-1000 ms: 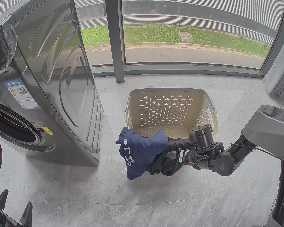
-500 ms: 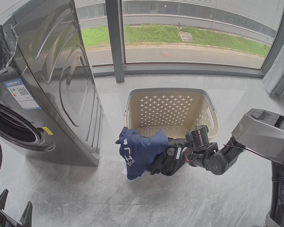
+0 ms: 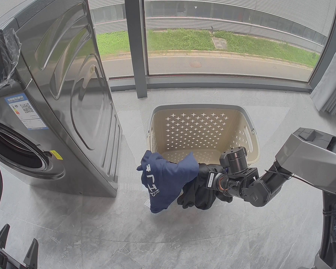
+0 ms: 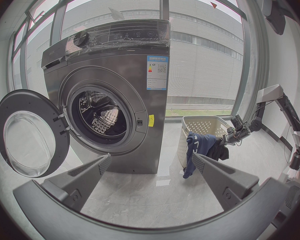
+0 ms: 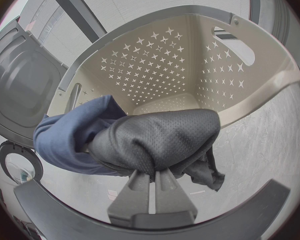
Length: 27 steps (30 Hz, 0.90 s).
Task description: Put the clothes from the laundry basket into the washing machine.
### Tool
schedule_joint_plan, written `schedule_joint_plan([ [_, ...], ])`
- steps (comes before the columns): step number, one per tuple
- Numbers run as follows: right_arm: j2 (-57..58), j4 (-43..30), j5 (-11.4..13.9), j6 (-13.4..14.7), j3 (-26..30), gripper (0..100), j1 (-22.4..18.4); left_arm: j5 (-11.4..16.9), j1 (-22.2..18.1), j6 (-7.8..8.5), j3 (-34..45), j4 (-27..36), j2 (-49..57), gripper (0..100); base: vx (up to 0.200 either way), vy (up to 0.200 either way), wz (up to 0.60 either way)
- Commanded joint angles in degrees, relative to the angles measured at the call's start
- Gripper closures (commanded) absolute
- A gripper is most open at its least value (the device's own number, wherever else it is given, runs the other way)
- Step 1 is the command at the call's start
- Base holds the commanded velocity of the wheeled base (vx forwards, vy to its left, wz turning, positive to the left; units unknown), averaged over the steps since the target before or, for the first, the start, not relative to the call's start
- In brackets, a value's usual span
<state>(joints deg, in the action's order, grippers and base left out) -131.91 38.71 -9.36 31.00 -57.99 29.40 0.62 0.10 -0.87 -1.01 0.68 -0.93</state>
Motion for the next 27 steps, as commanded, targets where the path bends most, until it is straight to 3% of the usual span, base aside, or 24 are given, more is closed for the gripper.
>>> schedule_joint_plan([
  [1,7.81,-0.12,-0.04,-0.41,3.67,100,0.57,-0.01,-0.01,-0.1,0.75,0.02,0.4,0,0.0,0.0,0.0],
  [8,21.52,-1.09,-0.04,-1.12,9.65,100,1.89,-0.01,-0.01,-0.1,0.75,0.02,0.4,0,0.0,0.0,0.0],
  [19,23.72,-0.21,-0.13,-1.03,12.9,100,2.68,-0.01,-0.01,-0.1,0.75,0.02,0.4,0,0.0,0.0,0.0],
  [27,36.73,-0.12,-1.45,-1.82,17.91,100,6.46,-0.01,-0.01,-0.01,0.75,0.02,0.4,0,0.0,0.0,0.0],
])
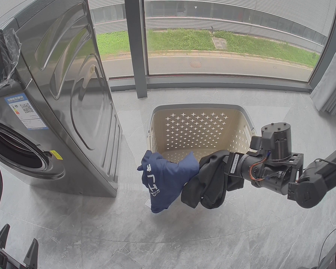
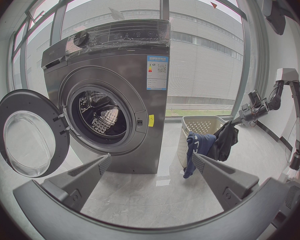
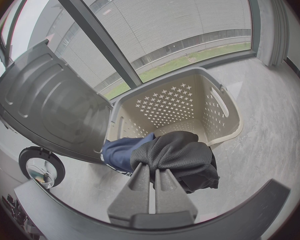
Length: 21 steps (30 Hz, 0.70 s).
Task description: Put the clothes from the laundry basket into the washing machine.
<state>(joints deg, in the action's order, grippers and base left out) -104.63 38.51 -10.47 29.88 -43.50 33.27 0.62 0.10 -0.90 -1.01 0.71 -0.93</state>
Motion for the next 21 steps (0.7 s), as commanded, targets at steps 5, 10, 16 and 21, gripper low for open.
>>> schedule_joint_plan([
  [5,20.78,1.22,0.63,-5.88,7.37,100,4.17,-0.01,-0.01,0.02,0.75,0.0,0.4,0,0.0,0.0,0.0],
  [10,25.27,7.28,3.88,-11.6,10.54,100,4.61,-0.01,-0.01,0.02,0.75,0.0,0.4,0,0.0,0.0,0.0],
  [16,25.0,11.06,3.79,-15.64,11.77,100,4.7,-0.01,-0.01,-0.06,0.75,0.0,0.4,0,0.0,0.0,0.0],
  [21,24.92,11.06,3.7,-16.34,12.65,100,4.7,-0.01,-0.01,-0.06,0.75,0.0,0.4,0,-0.04,0.0,0.0],
])
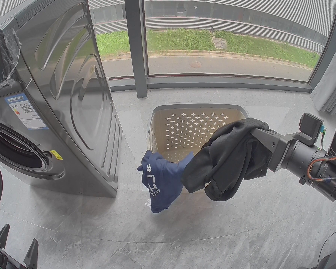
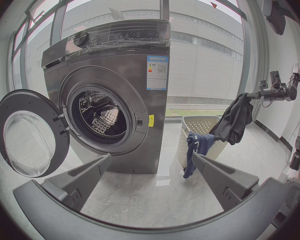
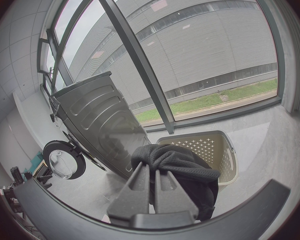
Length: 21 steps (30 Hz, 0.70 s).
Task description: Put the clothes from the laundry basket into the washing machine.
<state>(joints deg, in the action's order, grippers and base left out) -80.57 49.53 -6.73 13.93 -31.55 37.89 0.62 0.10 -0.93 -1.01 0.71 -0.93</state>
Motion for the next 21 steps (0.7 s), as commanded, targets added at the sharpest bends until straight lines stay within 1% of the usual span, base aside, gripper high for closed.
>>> schedule_joint_plan([
  [1,0.85,0.04,-0.04,-0.75,0.88,100,0.08,-0.01,-0.01,-0.04,0.75,0.0,0.4,0,-0.2,0.0,0.0],
  [5,0.85,0.13,-0.04,-1.45,1.84,100,0.17,-0.01,-0.01,-0.04,0.66,0.0,0.4,0,-0.2,0.0,0.0],
  [10,0.85,0.13,0.05,-1.45,1.84,100,0.43,-0.01,-0.01,-0.04,0.66,0.0,0.4,0,-0.2,0.0,0.0],
  [14,0.85,0.22,0.05,-1.37,1.93,100,1.57,-0.01,-0.01,-0.13,0.66,0.0,0.4,0,-0.2,0.0,0.0],
  [17,0.76,0.48,0.14,-1.45,2.02,100,1.84,-0.09,-0.01,-0.48,0.66,0.0,0.4,0,0.0,0.0,0.0],
  [20,0.41,2.94,0.4,-1.54,2.11,100,2.1,-0.09,-0.01,-0.66,0.66,0.0,0.4,0,0.0,0.0,0.0],
  [21,0.41,2.94,0.4,-1.54,2.11,100,2.1,-0.09,-0.01,-0.66,0.66,0.0,0.4,0,0.0,0.2,0.0],
])
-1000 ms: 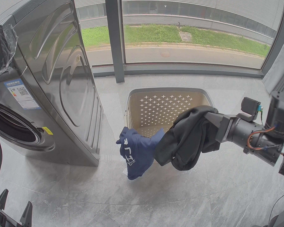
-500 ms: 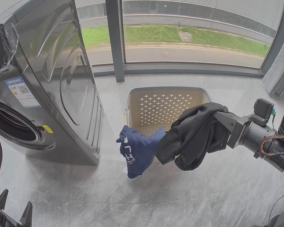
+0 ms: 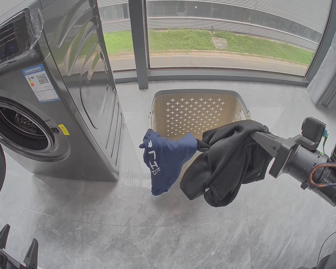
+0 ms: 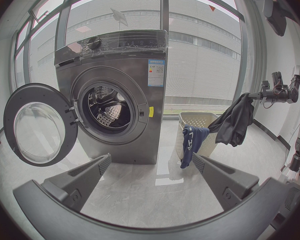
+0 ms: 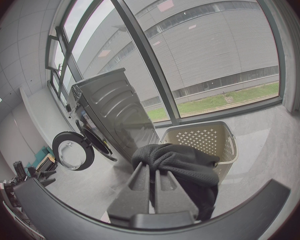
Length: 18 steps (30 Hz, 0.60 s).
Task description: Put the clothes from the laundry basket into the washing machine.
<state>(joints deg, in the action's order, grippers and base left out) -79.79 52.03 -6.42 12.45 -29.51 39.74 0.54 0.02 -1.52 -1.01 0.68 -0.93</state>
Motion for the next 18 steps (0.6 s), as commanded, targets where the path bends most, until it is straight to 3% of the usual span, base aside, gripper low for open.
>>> schedule_joint_plan([
  [1,-0.54,1.23,0.18,-0.05,0.07,100,0.25,-0.01,0.06,0.03,0.75,0.02,0.4,0,0.0,0.2,0.0],
  [18,-2.57,4.31,0.27,0.47,0.42,100,0.42,-0.01,0.06,-0.06,0.66,0.02,0.4,0,0.0,0.2,0.0],
])
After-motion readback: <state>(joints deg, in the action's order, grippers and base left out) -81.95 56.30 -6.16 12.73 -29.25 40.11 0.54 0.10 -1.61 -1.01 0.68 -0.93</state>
